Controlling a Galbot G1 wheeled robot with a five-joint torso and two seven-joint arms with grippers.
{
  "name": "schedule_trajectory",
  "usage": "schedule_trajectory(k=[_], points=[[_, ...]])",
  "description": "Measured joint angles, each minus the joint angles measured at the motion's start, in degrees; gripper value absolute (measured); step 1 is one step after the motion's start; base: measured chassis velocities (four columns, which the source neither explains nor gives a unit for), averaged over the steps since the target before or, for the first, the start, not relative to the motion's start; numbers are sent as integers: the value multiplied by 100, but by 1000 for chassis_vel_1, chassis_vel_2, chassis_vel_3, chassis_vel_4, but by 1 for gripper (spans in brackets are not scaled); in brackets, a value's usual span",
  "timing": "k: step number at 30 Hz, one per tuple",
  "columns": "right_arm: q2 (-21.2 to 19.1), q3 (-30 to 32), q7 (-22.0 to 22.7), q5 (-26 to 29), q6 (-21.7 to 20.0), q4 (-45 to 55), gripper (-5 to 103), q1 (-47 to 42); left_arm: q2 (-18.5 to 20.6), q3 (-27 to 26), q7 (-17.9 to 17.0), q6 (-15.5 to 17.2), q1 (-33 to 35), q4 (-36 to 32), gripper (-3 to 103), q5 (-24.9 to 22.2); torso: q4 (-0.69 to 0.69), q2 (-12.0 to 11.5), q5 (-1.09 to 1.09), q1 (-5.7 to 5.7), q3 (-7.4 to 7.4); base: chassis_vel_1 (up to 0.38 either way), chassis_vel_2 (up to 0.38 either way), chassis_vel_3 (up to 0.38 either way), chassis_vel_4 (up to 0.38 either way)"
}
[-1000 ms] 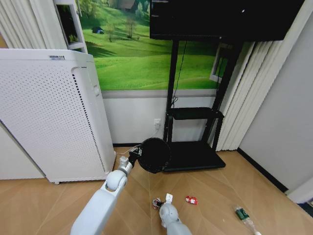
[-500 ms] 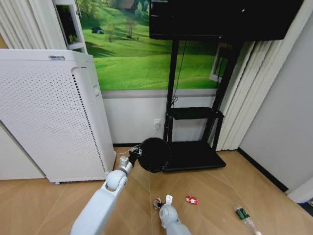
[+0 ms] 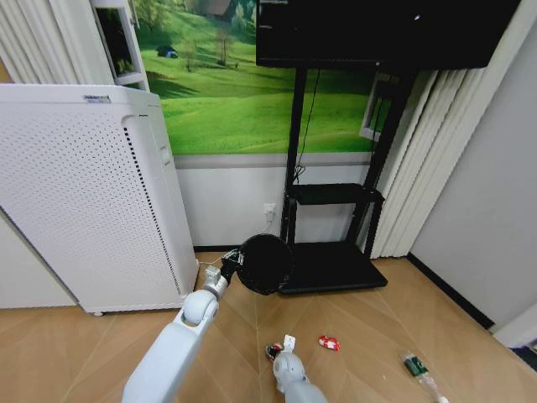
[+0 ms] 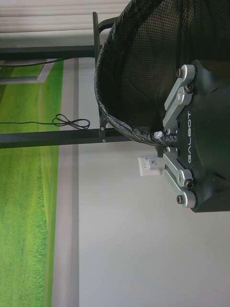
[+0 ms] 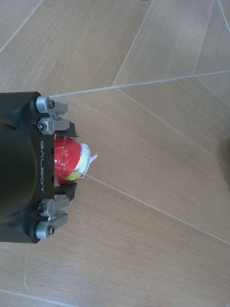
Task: Pick up the trash bin and place the garbage on the floor into it.
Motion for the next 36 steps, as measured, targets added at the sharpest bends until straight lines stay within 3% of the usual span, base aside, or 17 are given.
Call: schedule_trajectory(k=[2,8,13,20,23,24,26,27,29,32,34,36], points=[[-1,0,-19,-8,28,-9,46,1,-14,7,-1,0,-5,16,4,0,0,0,0,0,0,0,0,0,0],[-2,10,-44,-37,88,-29,32,-5,-48,13,-1,0,-1,50,4,11,0,0,-1,0,0,0,0,0,0],[-12,64,-114,-30,92,262,31,-111,-43,19,-9,0,1,62,4,14,0,0,-1,0,0,0,0,0,0],[-680,129,-789,44,233,952,31,-359,10,28,-14,0,40,60,4,13,-1,0,0,0,0,0,0,0,0],[-1090,106,-1344,-166,1057,877,31,-414,39,35,-13,-3,69,60,4,11,-1,0,0,0,0,0,0,0,0],[-1090,106,-1344,-166,1057,877,31,-414,39,35,-13,-3,69,60,4,11,-1,0,0,0,0,0,0,0,0],[-1318,209,-1936,-519,1776,608,31,-393,98,24,-13,-4,90,60,4,-1,-1,0,-1,0,0,0,0,0,0],[-1318,209,-1936,-519,1776,608,31,-393,98,24,-13,-4,90,60,4,-1,-1,0,-1,0,0,0,0,0,0],[-1579,352,-2660,-883,2769,98,31,-220,162,5,-12,4,118,41,4,-59,0,0,1,0,0,0,0,0,0],[-1666,409,-2880,-1040,3076,-68,31,-150,184,1,-12,23,133,25,4,-83,0,0,0,0,0,0,0,0,0],[-1988,663,-3462,-1459,3764,-216,31,-57,226,-3,-15,68,212,3,4,-140,1,0,2,0,0,0,0,0,0],[-2114,811,-3600,-1548,3874,-93,31,-89,237,-1,-19,89,244,4,4,-168,0,0,1,0,0,0,0,0,0]])
